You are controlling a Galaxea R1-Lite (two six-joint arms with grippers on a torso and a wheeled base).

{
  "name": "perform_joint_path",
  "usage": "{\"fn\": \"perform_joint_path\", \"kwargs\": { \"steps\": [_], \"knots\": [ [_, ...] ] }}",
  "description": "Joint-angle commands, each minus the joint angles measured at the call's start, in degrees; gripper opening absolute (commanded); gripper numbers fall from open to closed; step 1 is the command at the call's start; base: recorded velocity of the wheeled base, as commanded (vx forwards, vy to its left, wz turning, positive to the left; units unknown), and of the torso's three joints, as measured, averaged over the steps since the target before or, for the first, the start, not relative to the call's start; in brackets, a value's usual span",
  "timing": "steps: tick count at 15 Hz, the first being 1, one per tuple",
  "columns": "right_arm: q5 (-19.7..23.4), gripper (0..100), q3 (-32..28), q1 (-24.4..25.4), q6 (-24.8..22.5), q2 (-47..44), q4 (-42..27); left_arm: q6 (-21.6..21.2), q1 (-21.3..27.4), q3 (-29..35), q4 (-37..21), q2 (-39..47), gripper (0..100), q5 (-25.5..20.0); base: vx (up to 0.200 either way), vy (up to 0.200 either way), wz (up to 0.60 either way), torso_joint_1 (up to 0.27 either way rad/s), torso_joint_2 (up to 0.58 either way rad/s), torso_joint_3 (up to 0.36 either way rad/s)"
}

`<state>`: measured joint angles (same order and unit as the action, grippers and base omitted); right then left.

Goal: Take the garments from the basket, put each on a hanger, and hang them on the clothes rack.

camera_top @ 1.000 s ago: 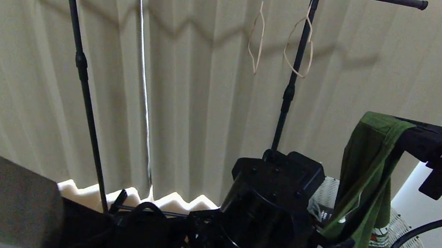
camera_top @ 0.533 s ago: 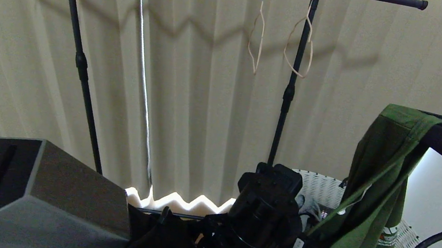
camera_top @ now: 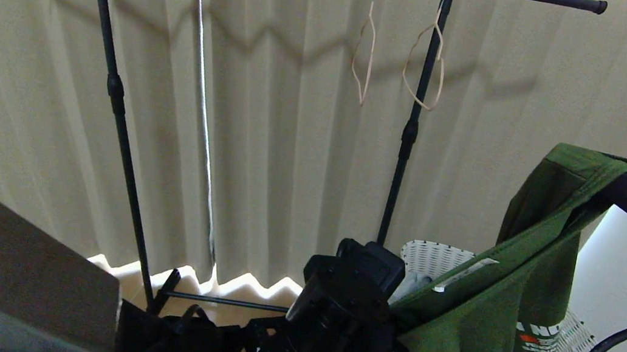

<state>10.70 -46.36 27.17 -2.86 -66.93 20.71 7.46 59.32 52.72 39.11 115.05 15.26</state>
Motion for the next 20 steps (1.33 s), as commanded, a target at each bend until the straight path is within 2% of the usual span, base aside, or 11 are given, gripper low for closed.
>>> {"fn": "perform_joint_path", "kwargs": {
  "steps": [1, 3, 4, 6, 7, 9, 11, 14, 18, 20],
  "knots": [
    [0.0, 0, 0.0, 0.0, 0.0, 0.0, -0.1, -5.4, -1.8, -6.8, 4.8, -9.2, 0, 0.6, 0.000, 0.000, 0.00, 0.000, 0.00, 0.000],
    [0.2, 0, -0.7, 0.0, -0.1, 0.1, 0.4, -9.9, -6.4, -7.3, 3.6, -18.1, 0, 0.2, 0.000, 0.000, 0.00, 0.000, 0.00, 0.000],
    [0.2, 0, -1.5, 0.0, -0.1, 0.0, 0.4, -11.8, -9.2, -4.9, 0.5, -21.6, 0, 0.3, 0.000, 0.000, 0.00, 0.000, 0.00, 0.000],
    [0.4, 0, -3.7, 0.0, -0.1, -0.8, 0.4, -12.9, -13.8, 2.0, -11.4, -28.3, 0, 0.1, 0.000, 0.000, 0.00, 0.000, 0.00, 0.000],
    [0.4, 0, -4.4, 0.0, -0.1, -1.2, 0.4, -12.8, -14.5, 3.8, -14.1, -29.4, 0, 0.1, 0.000, 0.000, 0.00, 0.000, 0.00, 0.000],
    [0.3, 0, -8.0, 0.0, 0.0, -3.3, 0.4, -12.0, -18.6, 11.5, -23.6, -32.2, 0, 0.1, 0.000, 0.000, 0.00, 0.000, 0.00, 0.000],
    [0.0, 0, -8.1, -0.1, -0.3, -4.5, 0.3, -11.9, -21.4, 12.8, -25.0, -31.8, 0, 0.1, 0.000, 0.000, 0.00, 0.000, 0.00, 0.000],
    [-0.1, 0, -6.2, -2.7, -1.9, -5.4, 0.2, -10.4, -21.8, 11.7, -24.9, -30.9, 0, 0.1, 0.000, 0.000, 0.00, 0.000, 0.00, 0.000],
    [0.0, 0, -6.4, -5.3, -1.5, -10.2, 0.7, -10.9, -22.9, 16.0, -25.2, -25.0, 0, 0.3, 0.000, 0.000, 0.00, 0.000, 0.00, 0.000],
    [-0.2, 0, -5.8, -5.9, -1.7, -11.8, 3.6, -12.6, -25.0, 17.4, -25.4, -22.7, 0, 0.3, 0.000, 0.000, 0.00, 0.000, 0.00, 0.000]
  ]
}}
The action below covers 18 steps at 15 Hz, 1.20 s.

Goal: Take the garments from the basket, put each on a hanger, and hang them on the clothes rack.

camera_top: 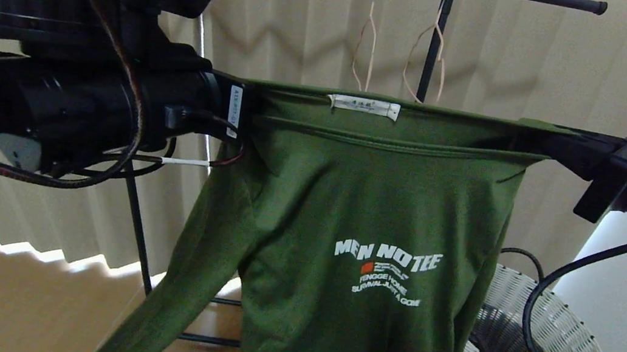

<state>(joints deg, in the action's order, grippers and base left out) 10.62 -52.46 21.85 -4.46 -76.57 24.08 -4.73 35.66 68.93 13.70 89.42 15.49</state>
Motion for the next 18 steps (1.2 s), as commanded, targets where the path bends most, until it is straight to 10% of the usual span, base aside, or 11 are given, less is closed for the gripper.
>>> {"fn": "perform_joint_path", "kwargs": {
  "steps": [1, 5, 9, 18],
  "knots": [
    [-0.1, 0, 0.3, -1.1, -0.1, -2.6, 1.1, -0.6, -1.7, 1.4, -0.2, 3.3, 0, 0.1, 0.000, 0.000, 0.00, 0.000, 0.00, 0.000],
    [-0.1, 0, 0.3, -3.7, -0.1, -5.2, 3.3, 1.0, -1.9, 2.6, -7.0, 0.8, 0, -2.2, 0.000, 0.000, 0.00, 0.000, 0.00, 0.000],
    [-0.2, 0, 0.3, -3.7, -0.3, -5.4, 3.3, 2.6, -2.0, 2.5, -13.6, -3.6, 0, -15.0, 0.000, 0.000, 0.00, 0.000, 0.00, 0.000],
    [-0.2, 0, 2.4, -3.7, -0.3, 5.3, -7.2, 3.7, -2.2, 9.6, -3.9, 8.3, 0, -7.9, 0.000, 0.000, 0.00, 0.000, 0.00, 0.000]
  ]
}}
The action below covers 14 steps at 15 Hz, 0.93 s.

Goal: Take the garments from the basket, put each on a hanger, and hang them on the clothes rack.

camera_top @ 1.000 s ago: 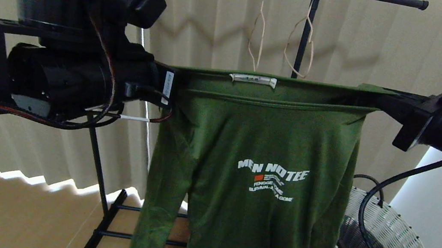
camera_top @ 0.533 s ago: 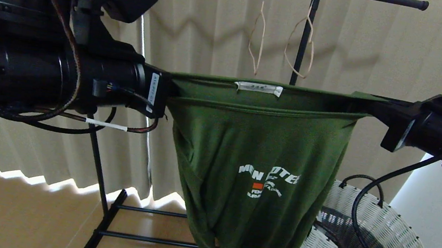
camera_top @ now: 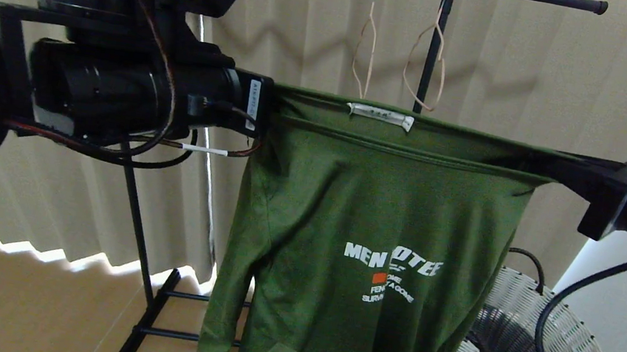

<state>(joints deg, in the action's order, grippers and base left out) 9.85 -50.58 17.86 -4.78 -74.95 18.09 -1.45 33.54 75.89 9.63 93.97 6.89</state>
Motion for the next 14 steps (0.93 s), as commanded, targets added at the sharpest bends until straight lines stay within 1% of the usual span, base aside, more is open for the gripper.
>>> {"fn": "perform_joint_path", "kwargs": {
  "steps": [1, 2, 3, 5, 9, 10, 12, 13, 14],
  "knots": [
    [2.2, 0, 0.7, 0.9, 0.1, 4.5, -2.6, 1.2, 0.0, 3.3, 0.1, 4.3, 0, 0.8, 0.000, 0.000, 0.00, 0.000, 0.00, 0.000],
    [3.4, 0, 1.4, 1.7, 0.1, 4.8, -2.8, 1.3, 0.0, 3.3, 0.1, 4.6, 0, 0.8, 0.000, 0.000, 0.00, 0.000, 0.00, 0.000],
    [5.9, 0, 3.2, 3.4, 0.0, 5.4, -2.6, 1.4, 0.0, 3.4, 0.2, 5.4, 0, 0.8, 0.000, 0.000, 0.00, 0.000, 0.00, 0.000],
    [8.0, 0, 4.8, 4.7, 0.0, 5.3, -2.1, 1.5, 0.0, 3.3, 0.3, 5.9, 0, 0.8, 0.000, 0.000, 0.00, 0.000, 0.00, 0.000],
    [8.1, 0, 5.3, 4.6, -0.3, 4.7, -2.1, 1.5, 0.0, 2.9, 0.1, 5.8, 0, 0.8, 0.000, 0.000, 0.00, 0.000, 0.00, 0.000],
    [7.9, 0, 5.2, 4.4, -0.5, 4.3, -2.0, 1.5, 0.0, 2.4, 0.1, 5.8, 0, 0.8, 0.000, 0.000, 0.00, 0.000, 0.00, 0.000],
    [7.8, 0, 4.3, 1.8, -1.8, 3.7, -1.9, 1.5, 0.0, 0.1, 0.1, 5.0, 0, 0.8, 0.000, 0.000, 0.00, 0.000, 0.00, 0.000],
    [7.7, 0, 3.8, -0.5, -3.4, 2.4, -0.6, 1.3, 0.0, -2.0, -0.1, 2.9, 0, 0.3, 0.000, 0.000, 0.00, 0.000, 0.00, 0.000],
    [7.4, 0, 3.6, -1.7, -3.6, 1.1, 1.7, 1.1, 0.0, -3.5, -0.2, 1.4, 0, 0.2, 0.000, 0.000, 0.00, 0.000, 0.00, 0.000]
  ]
}}
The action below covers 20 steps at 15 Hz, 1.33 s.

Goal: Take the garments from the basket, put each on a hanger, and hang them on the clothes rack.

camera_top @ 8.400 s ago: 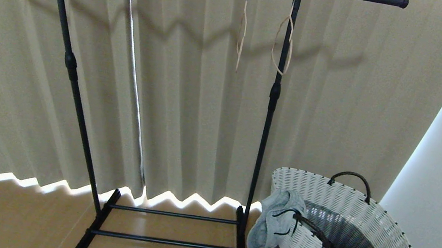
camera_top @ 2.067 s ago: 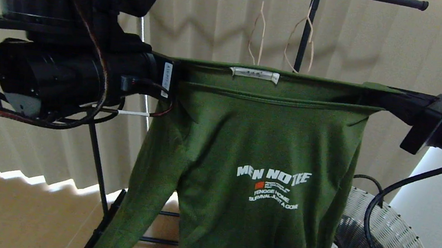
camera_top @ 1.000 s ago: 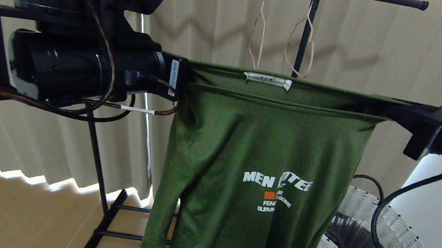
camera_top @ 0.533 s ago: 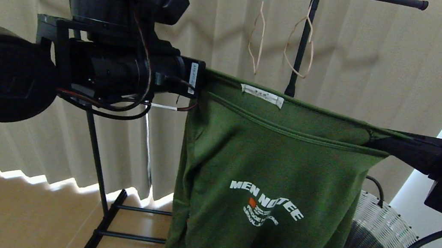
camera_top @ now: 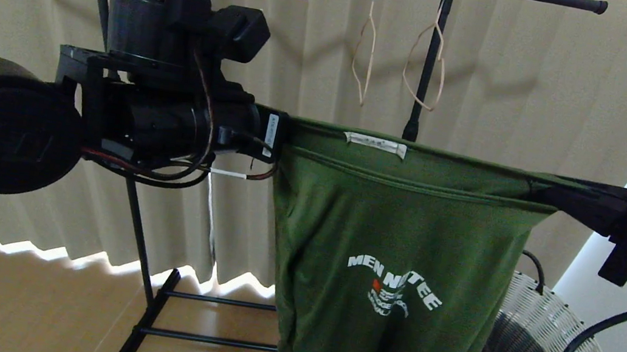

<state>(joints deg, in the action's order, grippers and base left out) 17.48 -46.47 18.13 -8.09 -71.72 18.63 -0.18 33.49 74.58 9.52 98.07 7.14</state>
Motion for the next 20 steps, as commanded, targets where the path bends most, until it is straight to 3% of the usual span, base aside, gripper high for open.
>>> {"fn": "perform_joint_path", "kwargs": {
  "steps": [1, 4, 7, 10, 14, 18, 20],
  "knots": [
    [-1.1, 0, -1.5, -2.9, -0.3, -4.0, 3.7, -0.3, 0.0, -3.3, -0.1, -4.1, 0, 0.0, 0.000, 0.000, 0.00, 0.000, 0.00, 0.000],
    [-3.0, 0, -6.2, -3.1, 0.2, -10.2, 8.8, -0.3, 0.4, -5.9, -3.7, -8.2, 0, -1.6, 0.000, 0.000, 0.00, 0.000, 0.00, 0.000],
    [-3.0, 0, -11.5, -3.1, 2.5, -15.5, 12.3, -0.2, 0.4, -6.6, -9.9, -12.6, 0, -10.5, 0.000, 0.000, 0.00, 0.000, 0.00, 0.000],
    [-2.9, 0, -13.2, -2.8, 6.4, -20.0, 17.7, -0.5, 2.6, -11.7, -9.6, -15.3, 0, -16.9, 0.000, 0.000, 0.00, 0.000, 0.00, 0.000],
    [-2.9, 0, -13.5, -2.6, 7.0, -22.1, 20.0, -0.7, 6.8, -13.4, -8.6, -16.5, 0, -17.1, 0.000, 0.000, 0.00, 0.000, 0.00, 0.000],
    [-3.1, 0, -12.7, -2.7, 7.0, -19.5, 19.9, -0.8, 6.6, -13.7, -5.1, -16.2, 0, -16.8, 0.000, 0.000, 0.00, 0.000, 0.00, 0.000],
    [-3.1, 0, -12.5, -2.7, 7.0, -16.7, 19.0, -2.8, 5.3, -12.2, -1.8, -15.2, 0, -16.4, 0.000, 0.000, 0.00, 0.000, 0.00, 0.000]
  ]
}}
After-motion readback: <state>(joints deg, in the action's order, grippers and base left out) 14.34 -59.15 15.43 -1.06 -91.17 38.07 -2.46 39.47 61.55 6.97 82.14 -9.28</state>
